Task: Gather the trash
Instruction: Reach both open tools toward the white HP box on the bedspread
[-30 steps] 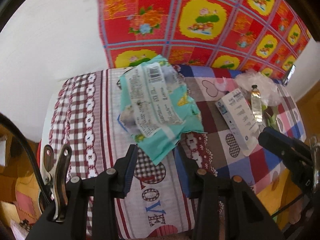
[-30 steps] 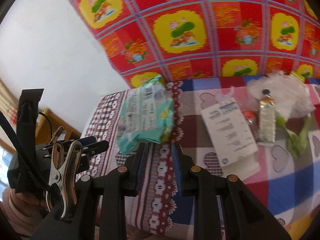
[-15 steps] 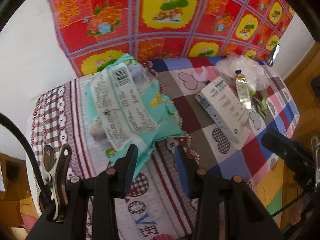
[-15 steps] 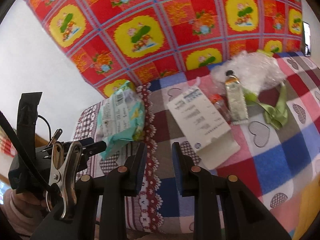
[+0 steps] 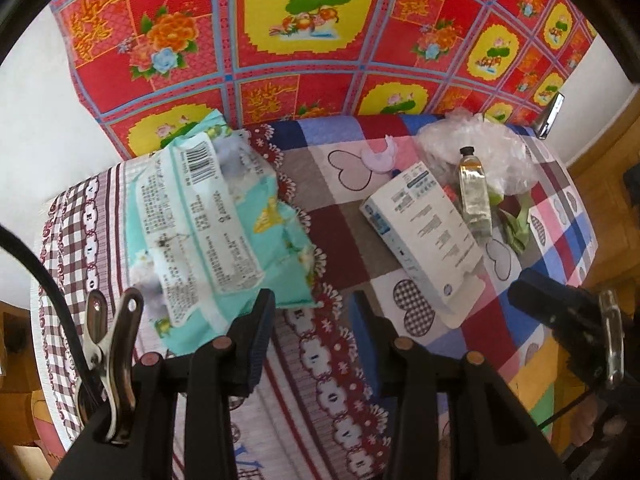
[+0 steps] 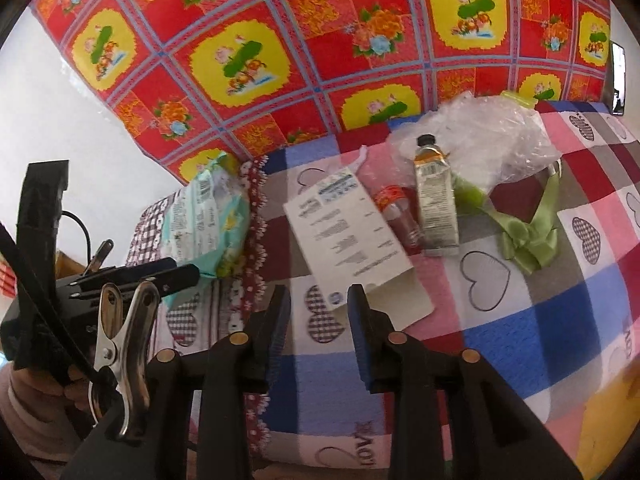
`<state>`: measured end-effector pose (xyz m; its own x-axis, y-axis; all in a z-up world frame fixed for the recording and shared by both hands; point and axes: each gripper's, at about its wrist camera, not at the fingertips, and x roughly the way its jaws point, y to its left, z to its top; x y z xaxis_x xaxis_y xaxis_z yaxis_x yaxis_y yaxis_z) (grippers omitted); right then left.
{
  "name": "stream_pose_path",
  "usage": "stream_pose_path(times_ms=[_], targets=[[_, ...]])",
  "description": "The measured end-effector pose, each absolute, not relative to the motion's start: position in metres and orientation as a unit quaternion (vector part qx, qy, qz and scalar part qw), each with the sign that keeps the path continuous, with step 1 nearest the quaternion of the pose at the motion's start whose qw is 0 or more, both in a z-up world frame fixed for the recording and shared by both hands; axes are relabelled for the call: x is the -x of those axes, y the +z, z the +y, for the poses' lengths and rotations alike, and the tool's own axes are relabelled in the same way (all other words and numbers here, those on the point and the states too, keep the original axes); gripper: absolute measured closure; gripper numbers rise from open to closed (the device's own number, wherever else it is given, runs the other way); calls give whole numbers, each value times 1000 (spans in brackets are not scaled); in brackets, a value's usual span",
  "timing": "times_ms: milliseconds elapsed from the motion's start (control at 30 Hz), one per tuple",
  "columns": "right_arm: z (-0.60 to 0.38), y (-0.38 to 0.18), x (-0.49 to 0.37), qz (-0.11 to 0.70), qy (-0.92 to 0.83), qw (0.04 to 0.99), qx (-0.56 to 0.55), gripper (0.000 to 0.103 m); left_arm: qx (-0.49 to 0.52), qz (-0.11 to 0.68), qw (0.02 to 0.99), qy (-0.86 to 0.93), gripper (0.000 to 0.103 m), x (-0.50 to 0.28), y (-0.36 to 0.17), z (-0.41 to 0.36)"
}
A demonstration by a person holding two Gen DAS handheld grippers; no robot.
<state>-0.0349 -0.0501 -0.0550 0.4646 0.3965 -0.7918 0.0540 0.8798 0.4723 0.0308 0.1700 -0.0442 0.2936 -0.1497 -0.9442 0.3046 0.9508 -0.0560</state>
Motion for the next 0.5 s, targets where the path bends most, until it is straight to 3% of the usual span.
stream_pose_path(times_ms=[200, 500], targets=[[-73, -75, 27, 527, 102, 813, -227, 65, -67, 581, 799, -141, 63, -46, -51, 145], [-80, -104, 23, 552, 128, 785, -248, 65, -100, 571, 797, -169, 62, -77, -61, 102]])
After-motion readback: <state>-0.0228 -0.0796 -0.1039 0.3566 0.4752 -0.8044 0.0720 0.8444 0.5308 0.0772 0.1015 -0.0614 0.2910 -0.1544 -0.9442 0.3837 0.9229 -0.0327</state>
